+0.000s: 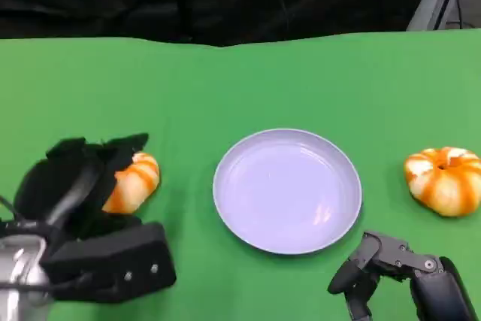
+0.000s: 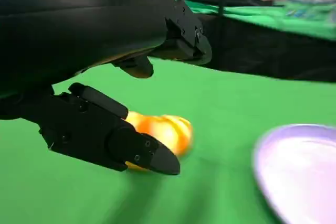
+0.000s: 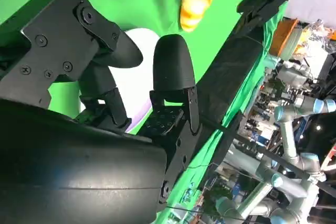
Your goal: Grasp the bread from the table and place it into the plate.
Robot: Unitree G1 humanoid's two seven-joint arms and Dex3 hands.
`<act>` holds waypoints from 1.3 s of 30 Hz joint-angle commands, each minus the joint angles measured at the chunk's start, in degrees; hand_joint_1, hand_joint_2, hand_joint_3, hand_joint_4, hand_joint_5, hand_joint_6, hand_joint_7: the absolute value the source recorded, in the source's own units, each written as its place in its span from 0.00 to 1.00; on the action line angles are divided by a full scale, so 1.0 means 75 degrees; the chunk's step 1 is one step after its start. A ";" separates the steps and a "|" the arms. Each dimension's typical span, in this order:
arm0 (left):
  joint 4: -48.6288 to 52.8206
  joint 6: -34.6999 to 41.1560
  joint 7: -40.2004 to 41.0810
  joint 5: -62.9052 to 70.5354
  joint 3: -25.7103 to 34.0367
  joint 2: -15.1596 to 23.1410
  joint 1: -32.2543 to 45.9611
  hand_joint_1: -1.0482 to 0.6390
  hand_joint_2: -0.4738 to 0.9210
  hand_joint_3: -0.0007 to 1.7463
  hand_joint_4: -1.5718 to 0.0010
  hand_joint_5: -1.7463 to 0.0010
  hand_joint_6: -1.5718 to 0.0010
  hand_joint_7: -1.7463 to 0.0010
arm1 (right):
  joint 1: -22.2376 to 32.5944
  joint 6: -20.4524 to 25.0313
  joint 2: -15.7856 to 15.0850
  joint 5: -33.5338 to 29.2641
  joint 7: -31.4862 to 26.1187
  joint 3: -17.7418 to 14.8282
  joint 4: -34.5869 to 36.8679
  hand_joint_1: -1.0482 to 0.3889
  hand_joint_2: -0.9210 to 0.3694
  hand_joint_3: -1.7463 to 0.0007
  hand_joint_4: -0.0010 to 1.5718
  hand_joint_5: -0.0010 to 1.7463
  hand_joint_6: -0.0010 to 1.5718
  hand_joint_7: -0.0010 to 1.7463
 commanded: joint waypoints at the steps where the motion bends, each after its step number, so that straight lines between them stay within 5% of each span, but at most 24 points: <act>1: 0.0773 0.0786 -0.0052 0.0620 -0.0464 0.0055 -0.0688 0.30 0.99 0.00 0.90 0.68 0.79 0.99 | -0.0003 -0.0022 -0.0041 0.0162 0.0038 -0.0008 -0.0017 0.72 0.47 0.24 0.54 0.91 0.54 0.73; 16: 0.4400 0.1832 -0.0240 0.0740 -0.1914 -0.0266 -0.2833 0.27 0.96 0.00 0.81 0.82 0.77 1.00 | 0.0010 -0.0024 -0.0067 0.0111 0.0038 0.0009 -0.0051 0.73 0.49 0.23 0.54 0.92 0.55 0.73; 23: 0.5546 0.1504 0.0188 0.0344 -0.2206 -0.0403 -0.3345 0.28 0.97 0.00 0.77 0.84 0.76 1.00 | -0.0012 -0.0051 -0.0055 0.0100 0.0018 0.0019 -0.0030 0.73 0.49 0.22 0.54 0.92 0.55 0.73; 24: 0.5866 0.1118 0.0604 0.0262 -0.2242 -0.0406 -0.3397 0.36 0.99 0.02 0.62 0.58 0.56 0.96 | -0.0008 -0.0044 -0.0042 0.0106 0.0013 0.0027 -0.0029 0.73 0.49 0.22 0.54 0.92 0.55 0.73; 26: 0.6359 0.0436 0.1479 0.0128 -0.2290 -0.0383 -0.3469 0.42 0.99 0.01 0.53 0.17 0.34 0.88 | -0.0002 -0.0028 -0.0030 0.0102 0.0007 0.0034 -0.0033 0.73 0.50 0.21 0.54 0.92 0.55 0.73; 27: 0.6441 0.0177 0.1822 0.0030 -0.2259 -0.0360 -0.3470 0.44 0.98 0.01 0.51 0.09 0.42 0.59 | -0.0001 -0.0020 -0.0032 0.0072 -0.0005 0.0030 -0.0041 0.73 0.50 0.21 0.54 0.92 0.55 0.73; 29: 0.6564 -0.0222 0.2319 -0.0128 -0.2210 -0.0310 -0.3489 0.47 1.00 0.07 0.49 0.02 0.59 0.13 | -0.0010 0.0004 -0.0026 0.0090 0.0006 0.0036 -0.0059 0.73 0.50 0.21 0.54 0.92 0.55 0.73; 30: 0.6629 -0.0323 0.2439 -0.0183 -0.2222 -0.0295 -0.3514 0.48 1.00 0.09 0.48 0.01 0.61 0.07 | -0.0012 0.0010 -0.0024 0.0100 0.0011 0.0039 -0.0063 0.73 0.50 0.21 0.54 0.92 0.55 0.73; 33: 0.6708 -0.0806 0.3181 -0.0329 -0.2162 -0.0212 -0.3514 0.49 0.99 0.17 0.45 0.00 0.62 0.01 | -0.0033 0.0006 -0.0035 0.0114 0.0013 0.0025 -0.0051 0.73 0.49 0.21 0.54 0.93 0.54 0.73; 39: 0.6633 -0.1151 0.4131 -0.0369 -0.2130 -0.0095 -0.3496 0.50 0.93 0.15 0.46 0.00 0.65 0.00 | -0.0024 -0.0008 -0.0034 0.0157 0.0021 0.0023 -0.0048 0.74 0.50 0.21 0.54 0.92 0.55 0.73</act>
